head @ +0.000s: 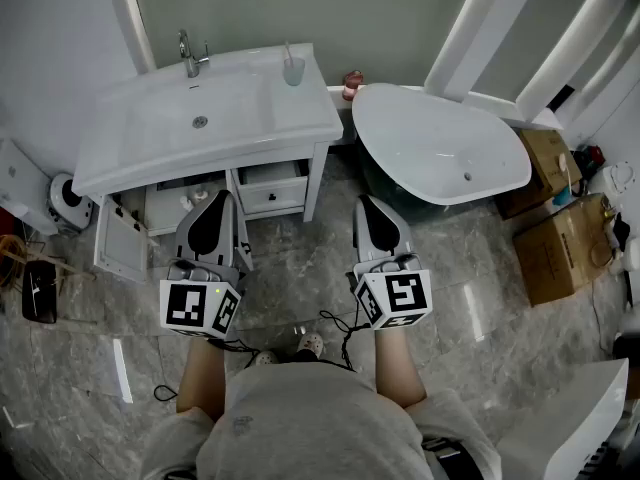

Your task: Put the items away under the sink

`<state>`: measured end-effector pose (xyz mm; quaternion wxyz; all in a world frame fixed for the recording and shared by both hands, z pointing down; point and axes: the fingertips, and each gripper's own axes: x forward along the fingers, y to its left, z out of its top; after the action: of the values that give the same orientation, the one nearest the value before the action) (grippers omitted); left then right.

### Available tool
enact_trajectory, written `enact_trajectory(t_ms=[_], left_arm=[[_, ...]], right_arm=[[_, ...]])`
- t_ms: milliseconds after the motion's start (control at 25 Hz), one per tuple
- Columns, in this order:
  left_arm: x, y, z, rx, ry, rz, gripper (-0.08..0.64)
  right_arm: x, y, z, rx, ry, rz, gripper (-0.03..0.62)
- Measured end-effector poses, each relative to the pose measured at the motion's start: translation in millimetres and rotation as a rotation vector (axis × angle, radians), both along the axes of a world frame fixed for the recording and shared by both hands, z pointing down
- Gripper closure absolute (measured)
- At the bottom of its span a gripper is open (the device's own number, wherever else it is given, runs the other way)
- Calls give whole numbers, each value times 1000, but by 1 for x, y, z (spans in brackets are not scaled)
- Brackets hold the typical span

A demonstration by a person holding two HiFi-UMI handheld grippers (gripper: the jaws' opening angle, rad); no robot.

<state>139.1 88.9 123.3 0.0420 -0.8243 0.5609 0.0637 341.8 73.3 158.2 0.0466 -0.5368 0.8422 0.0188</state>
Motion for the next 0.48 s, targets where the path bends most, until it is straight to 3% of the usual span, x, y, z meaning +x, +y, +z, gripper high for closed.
enact_trajectory(t_ms=[480], left_arm=[[19,-7,-10,25,-7,-5,552]], right_arm=[[13,-12,-6,16,-9,-19,580]])
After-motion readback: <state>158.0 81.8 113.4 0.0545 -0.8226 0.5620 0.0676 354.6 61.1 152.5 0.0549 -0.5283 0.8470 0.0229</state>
